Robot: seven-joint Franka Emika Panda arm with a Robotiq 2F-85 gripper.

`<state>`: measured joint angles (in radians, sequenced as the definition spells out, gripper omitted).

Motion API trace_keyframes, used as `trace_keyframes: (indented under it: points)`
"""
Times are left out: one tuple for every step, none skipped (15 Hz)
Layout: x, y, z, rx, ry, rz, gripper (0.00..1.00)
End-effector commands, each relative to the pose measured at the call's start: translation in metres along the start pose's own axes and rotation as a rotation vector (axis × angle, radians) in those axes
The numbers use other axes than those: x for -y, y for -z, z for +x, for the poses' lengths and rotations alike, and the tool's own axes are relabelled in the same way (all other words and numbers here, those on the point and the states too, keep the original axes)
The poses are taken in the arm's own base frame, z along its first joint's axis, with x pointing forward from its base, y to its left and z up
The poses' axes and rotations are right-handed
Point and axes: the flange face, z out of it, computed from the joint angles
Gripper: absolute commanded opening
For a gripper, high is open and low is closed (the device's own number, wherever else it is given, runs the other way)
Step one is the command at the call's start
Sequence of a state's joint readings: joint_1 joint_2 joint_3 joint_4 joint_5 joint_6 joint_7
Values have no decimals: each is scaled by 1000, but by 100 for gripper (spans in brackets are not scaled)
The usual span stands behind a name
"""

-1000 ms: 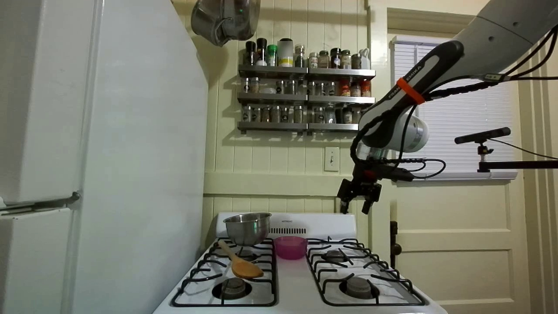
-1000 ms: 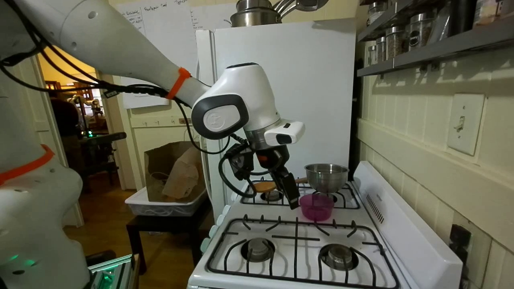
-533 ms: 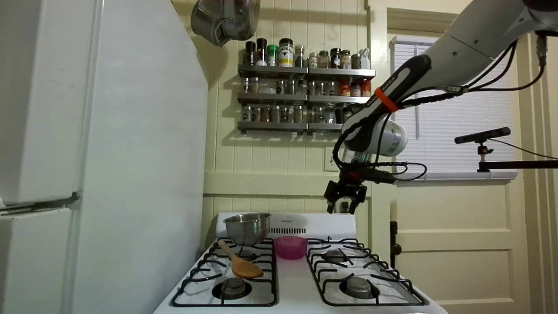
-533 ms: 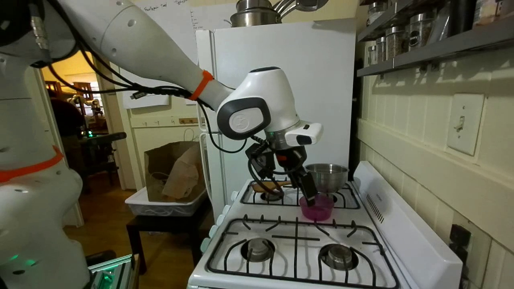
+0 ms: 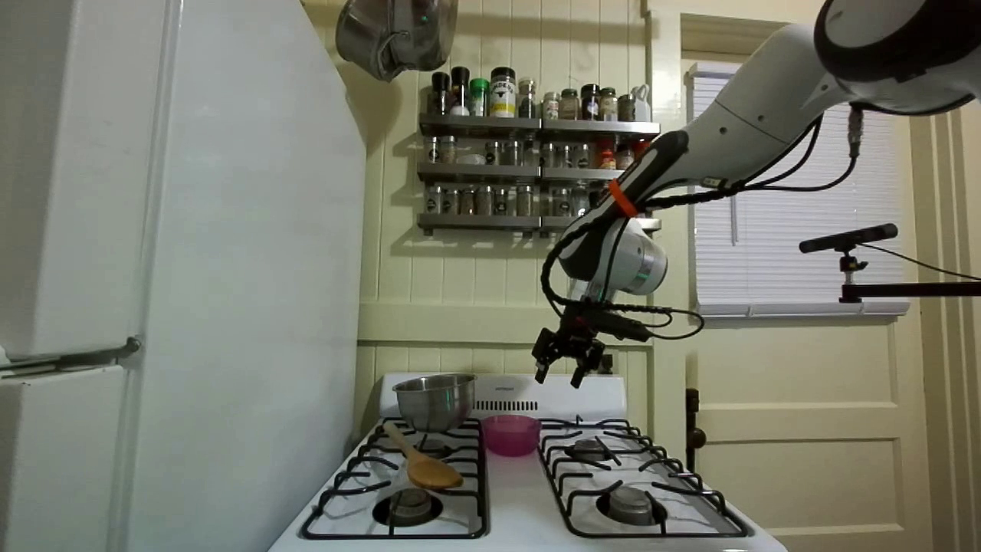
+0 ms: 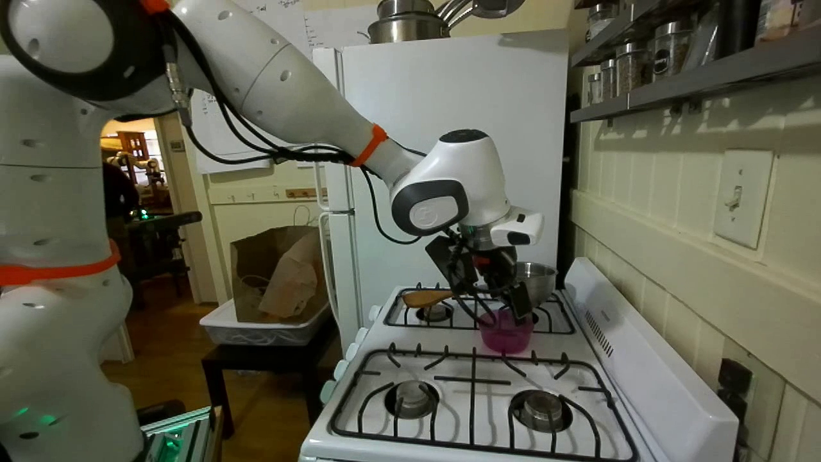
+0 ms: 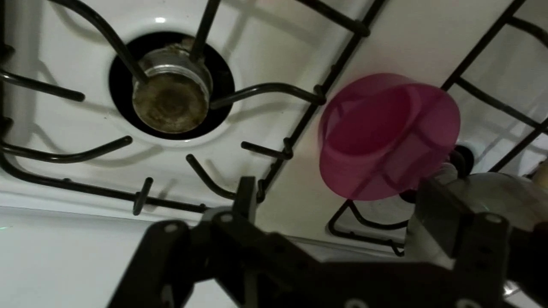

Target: Put the pink bowl on the right-back plate of the stove

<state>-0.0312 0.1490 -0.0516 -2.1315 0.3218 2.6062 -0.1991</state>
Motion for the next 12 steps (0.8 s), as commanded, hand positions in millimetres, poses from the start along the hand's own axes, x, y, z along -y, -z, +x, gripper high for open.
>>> trace_keyframes:
  points:
    - [2, -30, 15, 5, 8, 35, 75]
    - [4, -36, 16, 12, 17, 40, 63]
    - [4, -42, 17, 19, 22, 42, 55]
    - [4, -48, 18, 25, 23, 44, 46]
    - [4, -54, 18, 34, 26, 42, 39]
    - [4, -59, 18, 40, 27, 46, 30]
    - [3, -63, 18, 45, 28, 49, 23]
    - [3, -67, 18, 49, 28, 52, 25]
    - [3, -70, 18, 52, 31, 54, 24]
    - [3, -74, 17, 56, 33, 55, 23]
    - [2, -76, 17, 58, 33, 60, 28]
    - [2, -79, 16, 60, 35, 60, 30]
